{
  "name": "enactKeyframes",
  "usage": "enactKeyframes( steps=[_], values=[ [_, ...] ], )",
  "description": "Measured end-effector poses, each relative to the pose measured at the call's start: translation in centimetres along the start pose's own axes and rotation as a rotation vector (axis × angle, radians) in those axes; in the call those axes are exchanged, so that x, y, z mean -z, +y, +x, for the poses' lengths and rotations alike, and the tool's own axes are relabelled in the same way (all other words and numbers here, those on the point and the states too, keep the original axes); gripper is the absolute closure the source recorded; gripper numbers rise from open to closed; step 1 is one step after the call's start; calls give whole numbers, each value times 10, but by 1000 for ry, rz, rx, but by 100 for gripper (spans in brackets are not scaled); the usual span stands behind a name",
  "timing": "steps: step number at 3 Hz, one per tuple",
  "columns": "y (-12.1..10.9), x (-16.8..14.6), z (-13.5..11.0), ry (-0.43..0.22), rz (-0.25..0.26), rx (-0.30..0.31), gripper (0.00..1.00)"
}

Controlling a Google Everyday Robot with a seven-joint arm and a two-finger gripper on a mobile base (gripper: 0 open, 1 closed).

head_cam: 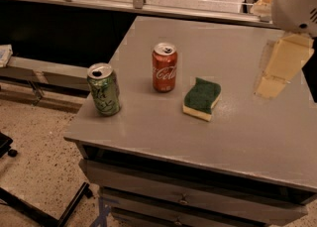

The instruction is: Pick coke can

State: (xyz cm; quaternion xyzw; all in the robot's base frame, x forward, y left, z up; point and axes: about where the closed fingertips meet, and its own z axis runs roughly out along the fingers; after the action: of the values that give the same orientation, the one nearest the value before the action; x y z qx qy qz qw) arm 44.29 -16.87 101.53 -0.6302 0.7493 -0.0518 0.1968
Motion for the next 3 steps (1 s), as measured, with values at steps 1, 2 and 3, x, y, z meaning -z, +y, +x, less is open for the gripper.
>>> enactKeyframes(
  steps=[1,2,3],
  values=[
    [-1,8,-35,-27,12,37,0],
    [1,14,-69,-57,22,72,0],
    [3,10,-96,-84,15,100,0]
  ],
)
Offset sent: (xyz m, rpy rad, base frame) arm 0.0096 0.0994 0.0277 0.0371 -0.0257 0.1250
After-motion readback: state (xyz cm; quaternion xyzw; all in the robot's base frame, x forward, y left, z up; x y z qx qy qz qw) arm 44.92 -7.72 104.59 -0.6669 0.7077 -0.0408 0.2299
